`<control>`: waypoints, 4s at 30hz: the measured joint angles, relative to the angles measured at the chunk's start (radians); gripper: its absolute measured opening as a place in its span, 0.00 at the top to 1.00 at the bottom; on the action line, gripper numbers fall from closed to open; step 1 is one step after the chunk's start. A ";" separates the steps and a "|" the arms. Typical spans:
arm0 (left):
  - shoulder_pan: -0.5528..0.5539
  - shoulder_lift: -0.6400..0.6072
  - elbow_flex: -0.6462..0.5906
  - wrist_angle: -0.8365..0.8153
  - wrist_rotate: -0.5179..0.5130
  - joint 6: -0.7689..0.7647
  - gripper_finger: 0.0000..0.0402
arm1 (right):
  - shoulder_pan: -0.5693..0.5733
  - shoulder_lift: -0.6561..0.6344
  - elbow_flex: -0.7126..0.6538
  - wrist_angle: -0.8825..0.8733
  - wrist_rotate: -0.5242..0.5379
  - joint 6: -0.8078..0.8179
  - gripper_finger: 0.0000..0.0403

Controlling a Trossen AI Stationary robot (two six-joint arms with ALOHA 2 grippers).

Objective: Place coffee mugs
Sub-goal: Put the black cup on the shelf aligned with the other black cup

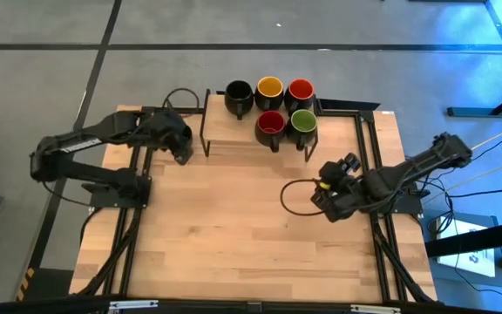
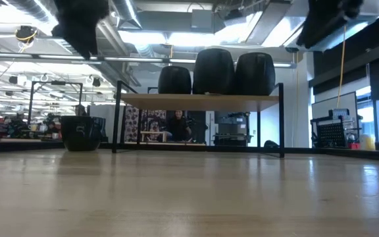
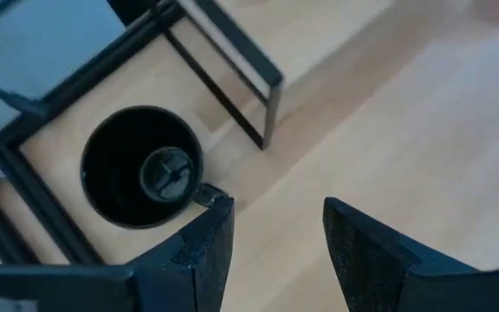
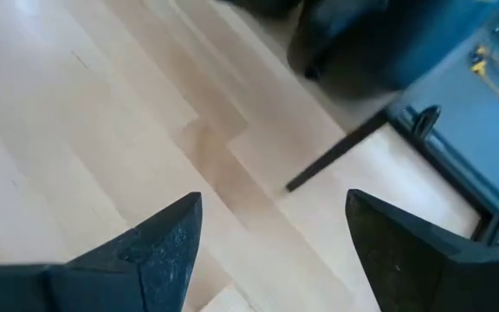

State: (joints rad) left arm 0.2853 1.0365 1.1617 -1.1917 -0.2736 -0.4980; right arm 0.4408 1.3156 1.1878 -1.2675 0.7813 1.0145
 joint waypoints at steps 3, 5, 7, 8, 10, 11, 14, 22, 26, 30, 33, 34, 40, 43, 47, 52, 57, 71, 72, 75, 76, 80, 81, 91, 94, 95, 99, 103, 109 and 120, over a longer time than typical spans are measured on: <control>0.100 0.009 -0.051 0.065 0.085 0.021 0.57 | -0.002 -0.060 -0.087 0.054 -0.031 0.002 0.32; 0.152 0.009 -0.123 0.136 0.150 0.036 0.57 | -0.002 -0.090 -0.123 0.086 -0.043 0.002 0.32; 0.193 0.010 -0.203 0.187 0.191 0.037 0.57 | -0.001 -0.104 -0.150 0.113 -0.052 0.002 0.32; 0.214 0.010 -0.235 0.211 0.202 0.042 0.57 | -0.001 -0.106 -0.157 0.119 -0.056 0.002 0.32; 0.260 0.010 -0.278 0.276 0.203 0.070 0.57 | -0.001 -0.109 -0.161 0.119 -0.061 0.002 0.32; 0.281 0.010 -0.292 0.301 0.200 0.093 0.57 | -0.001 -0.109 -0.162 0.119 -0.066 0.002 0.32; 0.349 0.023 -0.318 0.369 0.190 0.164 0.57 | -0.001 -0.109 -0.164 0.119 -0.065 0.002 0.32; 0.514 0.118 -0.367 0.458 0.331 0.398 0.57 | -0.002 -0.109 -0.164 0.114 -0.040 -0.001 0.32; 0.532 0.172 -0.388 0.466 0.304 0.493 0.57 | -0.002 -0.109 -0.164 0.105 -0.039 -0.005 0.32; 0.535 0.197 -0.412 0.486 0.321 0.551 0.57 | -0.003 -0.109 -0.164 0.105 -0.032 -0.005 0.32; 0.535 0.210 -0.419 0.494 0.312 0.562 0.57 | -0.003 -0.109 -0.164 0.084 -0.031 -0.005 0.32; 0.535 0.213 -0.422 0.501 0.313 0.563 0.58 | -0.003 -0.109 -0.164 0.079 -0.031 -0.005 0.32; 0.535 0.239 -0.480 0.545 0.329 0.612 0.68 | -0.003 -0.108 -0.164 0.082 -0.030 0.000 0.32; 0.529 0.240 -0.490 0.532 0.323 0.650 0.80 | -0.003 -0.108 -0.164 0.077 -0.030 0.000 0.32; 0.524 0.239 -0.474 0.515 0.316 0.681 0.94 | -0.003 -0.108 -0.164 0.063 -0.030 0.000 0.32; 0.497 0.218 -0.400 0.394 0.302 0.657 0.94 | -0.003 -0.108 -0.164 0.092 -0.065 0.002 0.32; 0.462 0.150 -0.282 0.256 0.213 0.648 0.94 | -0.003 -0.108 -0.164 0.094 -0.125 0.003 0.32; 0.303 0.103 0.209 -0.021 0.179 0.547 0.94 | -0.003 -0.108 -0.164 0.118 -0.142 -0.027 0.32; 0.287 0.104 0.238 -0.019 0.184 0.534 0.94 | -0.003 -0.108 -0.164 0.118 -0.138 -0.027 0.32; 0.233 0.103 0.301 -0.021 0.187 0.499 0.94 | -0.003 -0.108 -0.164 0.118 -0.138 -0.027 0.32; 0.212 0.104 0.316 -0.020 0.187 0.491 0.94 | -0.003 -0.108 -0.164 0.118 -0.138 -0.026 0.32; 0.124 0.138 0.356 0.002 0.186 0.443 0.94 | -0.003 -0.108 -0.164 0.131 -0.137 -0.024 0.32; 0.101 0.154 0.367 -0.002 0.185 0.425 0.94 | -0.003 -0.108 -0.164 0.140 -0.131 -0.024 0.32; -0.068 0.447 0.578 -0.006 0.133 0.376 0.94 | -0.003 -0.108 -0.164 0.170 -0.091 -0.024 0.32; -0.073 0.539 0.641 -0.035 0.132 0.372 0.94 | -0.003 -0.108 -0.164 0.170 -0.093 -0.024 0.32; -0.074 0.565 0.658 -0.049 0.130 0.370 0.94 | -0.003 -0.108 -0.164 0.170 -0.093 -0.024 0.32; -0.073 0.650 0.703 -0.059 0.128 0.370 0.94 | -0.003 -0.108 -0.164 0.172 -0.094 -0.006 0.32; -0.060 0.702 0.707 -0.069 0.130 0.369 0.94 | -0.003 -0.108 -0.164 0.172 -0.094 -0.005 0.32; -0.043 0.748 0.707 -0.096 0.126 0.366 0.94 | -0.003 -0.107 -0.164 0.171 -0.093 -0.005 0.32; 0.010 0.773 0.707 -0.109 0.124 0.353 0.94 | -0.003 -0.107 -0.164 0.171 -0.093 -0.005 0.32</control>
State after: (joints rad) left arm 0.2954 1.8095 1.8687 -1.3007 -0.1493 -0.1452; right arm 0.4381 1.2083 1.0241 -1.0962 0.6880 1.0092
